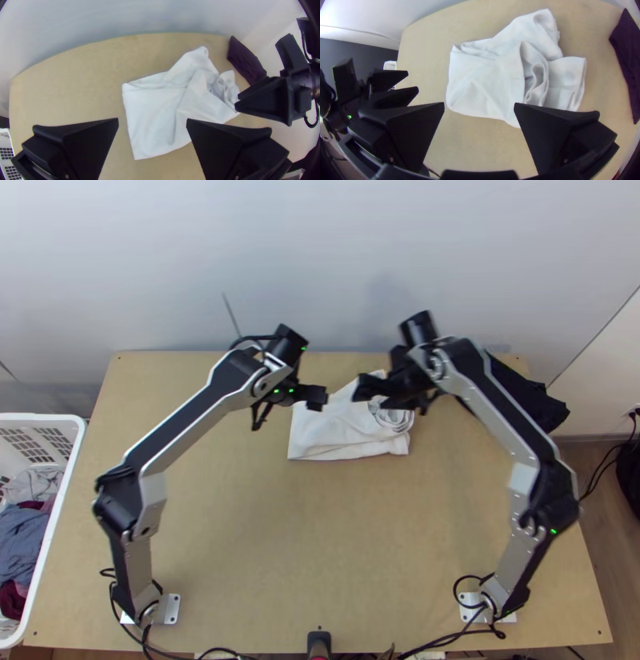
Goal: Fold the t-shirt
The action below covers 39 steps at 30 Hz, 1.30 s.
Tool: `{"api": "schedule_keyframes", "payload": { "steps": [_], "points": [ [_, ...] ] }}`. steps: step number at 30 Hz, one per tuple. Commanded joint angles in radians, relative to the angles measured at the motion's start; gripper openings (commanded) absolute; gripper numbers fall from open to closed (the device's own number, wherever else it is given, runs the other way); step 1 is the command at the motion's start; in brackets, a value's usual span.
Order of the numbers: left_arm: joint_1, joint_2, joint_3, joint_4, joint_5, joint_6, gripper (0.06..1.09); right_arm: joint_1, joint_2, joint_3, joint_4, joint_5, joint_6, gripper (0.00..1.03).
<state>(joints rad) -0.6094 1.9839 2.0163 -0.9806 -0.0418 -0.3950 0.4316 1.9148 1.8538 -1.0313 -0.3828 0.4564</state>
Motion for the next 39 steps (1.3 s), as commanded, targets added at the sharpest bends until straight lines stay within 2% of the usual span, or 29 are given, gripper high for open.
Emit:
{"api": "schedule_keyframes", "payload": {
  "steps": [1,13,17,23,29,35,39],
  "points": [
    [0.05,-0.077,-0.214,0.111,0.002,-0.008,1.05,0.079,0.144,0.005,0.014,0.018,-0.039,0.98],
    [0.023,0.021,-0.209,0.146,-0.003,-0.024,1.05,-0.022,0.069,-0.433,0.201,0.07,-0.065,0.98],
    [0.023,0.047,-0.203,0.148,-0.006,-0.022,1.05,-0.031,0.006,-0.508,0.241,0.07,-0.065,0.98],
    [0.039,0.104,-0.148,0.155,-0.015,-0.022,1.05,-0.024,-0.106,-0.361,0.234,0.074,-0.058,0.97],
    [0.042,0.167,-0.105,0.154,-0.018,-0.024,1.05,0.001,-0.134,-0.162,0.197,0.133,-0.062,0.96],
    [0.031,0.225,-0.059,0.154,-0.02,-0.028,1.05,0.073,-0.007,-0.079,0.185,0.133,-0.051,0.96],
    [0.033,0.253,-0.051,0.152,-0.021,-0.027,1.05,0.11,0.058,-0.133,0.178,0.134,-0.062,0.96]
  ]
}}
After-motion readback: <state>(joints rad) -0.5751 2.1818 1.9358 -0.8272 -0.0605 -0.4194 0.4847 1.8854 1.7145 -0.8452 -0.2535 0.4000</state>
